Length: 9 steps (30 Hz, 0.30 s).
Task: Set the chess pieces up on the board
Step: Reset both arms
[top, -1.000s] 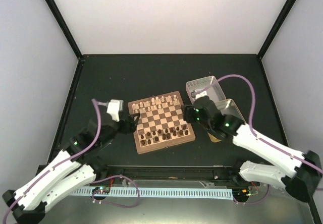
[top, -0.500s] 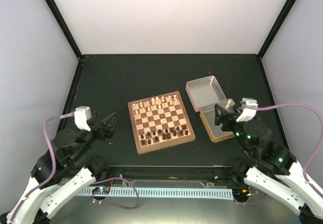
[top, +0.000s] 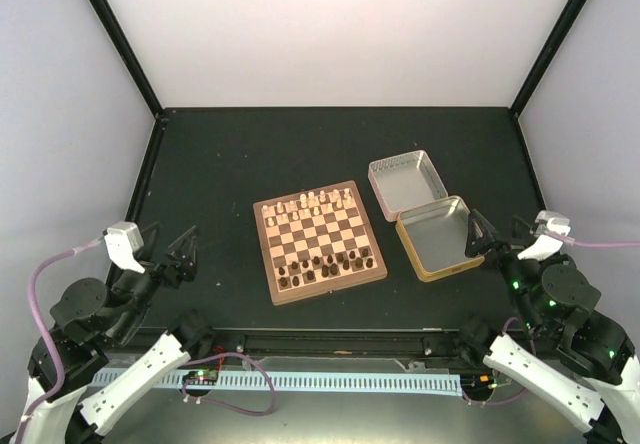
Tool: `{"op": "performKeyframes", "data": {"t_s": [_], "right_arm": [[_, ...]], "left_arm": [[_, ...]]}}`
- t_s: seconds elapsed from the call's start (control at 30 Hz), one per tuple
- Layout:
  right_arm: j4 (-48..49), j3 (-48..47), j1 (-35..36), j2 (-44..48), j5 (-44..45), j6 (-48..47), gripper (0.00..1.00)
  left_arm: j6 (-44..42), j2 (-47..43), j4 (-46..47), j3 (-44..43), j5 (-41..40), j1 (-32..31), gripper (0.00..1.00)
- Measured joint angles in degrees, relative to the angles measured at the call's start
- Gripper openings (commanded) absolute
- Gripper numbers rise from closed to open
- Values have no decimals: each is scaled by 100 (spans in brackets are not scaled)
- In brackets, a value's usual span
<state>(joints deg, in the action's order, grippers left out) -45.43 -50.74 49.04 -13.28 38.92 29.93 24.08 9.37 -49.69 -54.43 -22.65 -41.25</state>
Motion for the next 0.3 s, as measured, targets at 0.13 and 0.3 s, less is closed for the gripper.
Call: {"op": "performKeyframes", "data": {"t_s": [0.13,0.3], "right_arm": [[-98,-4,0,11,28,-11,100],[-109,-2,0,11,39,-26,100]], "left_arm": [[-42,0,-94,-4,-35,0,99],[-92,-2,-131,-24,-70,0,99]]}}
